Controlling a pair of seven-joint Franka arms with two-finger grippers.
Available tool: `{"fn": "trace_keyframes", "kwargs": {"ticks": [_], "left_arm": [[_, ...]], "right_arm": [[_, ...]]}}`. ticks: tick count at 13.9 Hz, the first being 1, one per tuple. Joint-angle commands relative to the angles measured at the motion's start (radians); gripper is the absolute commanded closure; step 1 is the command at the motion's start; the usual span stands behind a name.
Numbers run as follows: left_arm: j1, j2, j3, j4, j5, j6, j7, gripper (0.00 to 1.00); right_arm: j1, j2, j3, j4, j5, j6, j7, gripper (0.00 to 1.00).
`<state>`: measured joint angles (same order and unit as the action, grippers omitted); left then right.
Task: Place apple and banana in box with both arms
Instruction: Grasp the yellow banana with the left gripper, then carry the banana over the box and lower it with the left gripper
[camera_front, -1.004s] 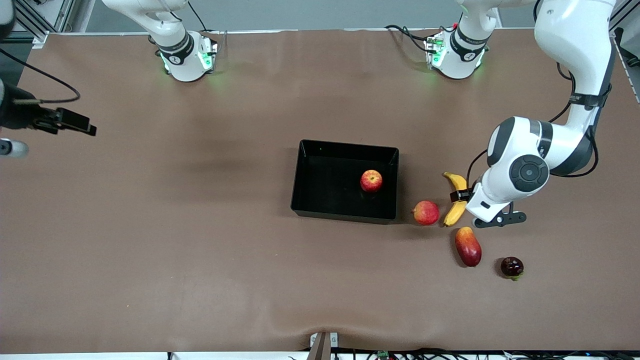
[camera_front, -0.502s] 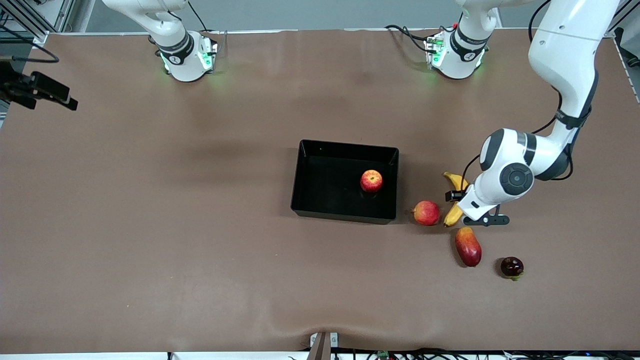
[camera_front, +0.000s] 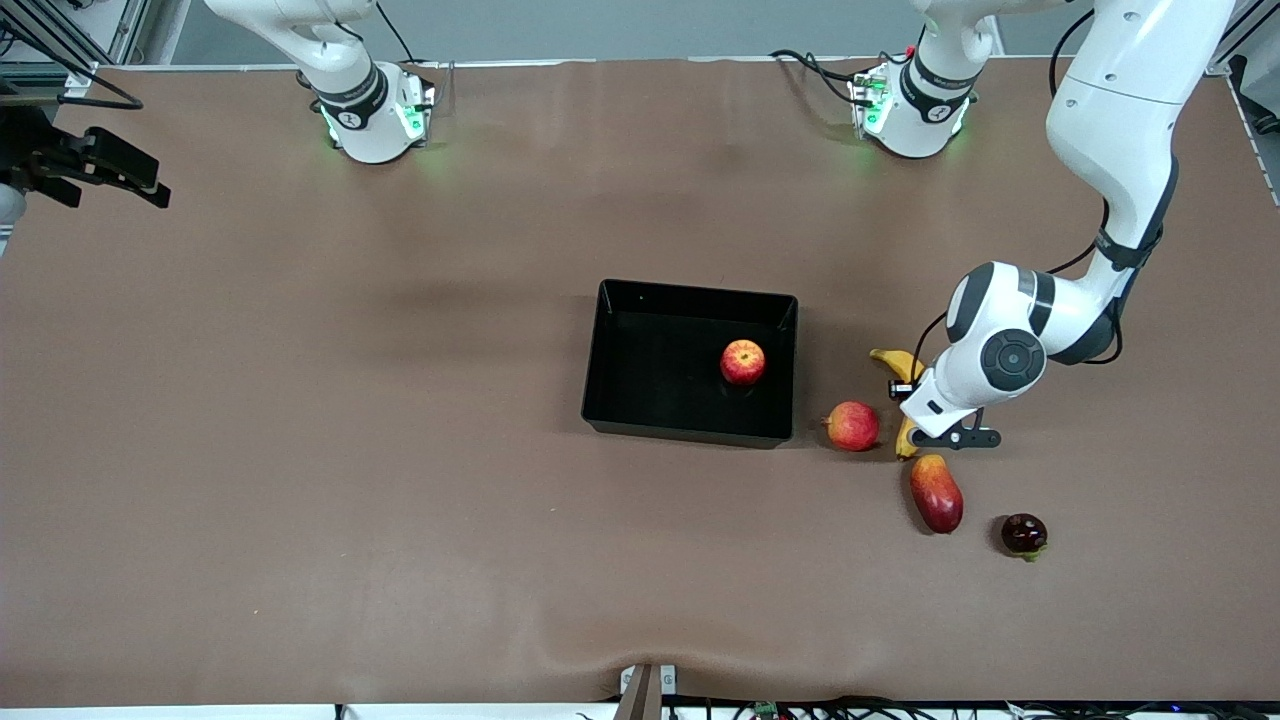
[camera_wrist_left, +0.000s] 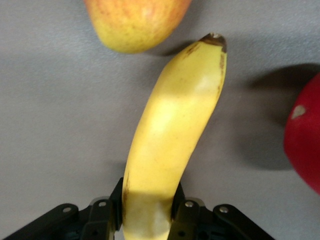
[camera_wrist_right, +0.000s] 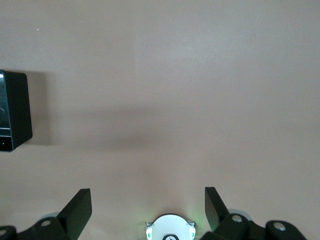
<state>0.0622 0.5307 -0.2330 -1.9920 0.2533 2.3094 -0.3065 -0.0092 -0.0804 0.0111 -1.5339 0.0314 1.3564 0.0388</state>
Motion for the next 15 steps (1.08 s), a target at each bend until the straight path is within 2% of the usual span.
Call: {"fn": "trace_keyframes", "kwargs": {"ticks": [1,5,8,10,15], "left_arm": [[0.011,-0.113,-0.044,-0.025,0.021,-0.117,0.018,1.00],[0.013,-0.205,-0.124,0.034,0.003,-0.264,0.049,1.00],[-0.004,-0.192,-0.183,0.214,-0.090,-0.428,0.021,1.00],[-0.041,-0.175,-0.192,0.275,-0.135,-0.441,-0.032,1.00],[-0.195,-0.083,-0.190,0.401,-0.134,-0.441,-0.308,1.00]], "right_arm": [[-0.012,-0.013,0.006,-0.009,-0.010,0.015,-0.031,0.00],[-0.012,-0.009,0.004,-0.015,-0.004,0.018,-0.030,0.00],[-0.014,-0.009,0.004,-0.023,-0.004,0.015,-0.030,0.00],[-0.012,-0.009,0.004,-0.023,-0.004,0.010,-0.030,0.00],[-0.011,-0.007,0.004,-0.023,-0.004,0.007,-0.030,0.00]]}}
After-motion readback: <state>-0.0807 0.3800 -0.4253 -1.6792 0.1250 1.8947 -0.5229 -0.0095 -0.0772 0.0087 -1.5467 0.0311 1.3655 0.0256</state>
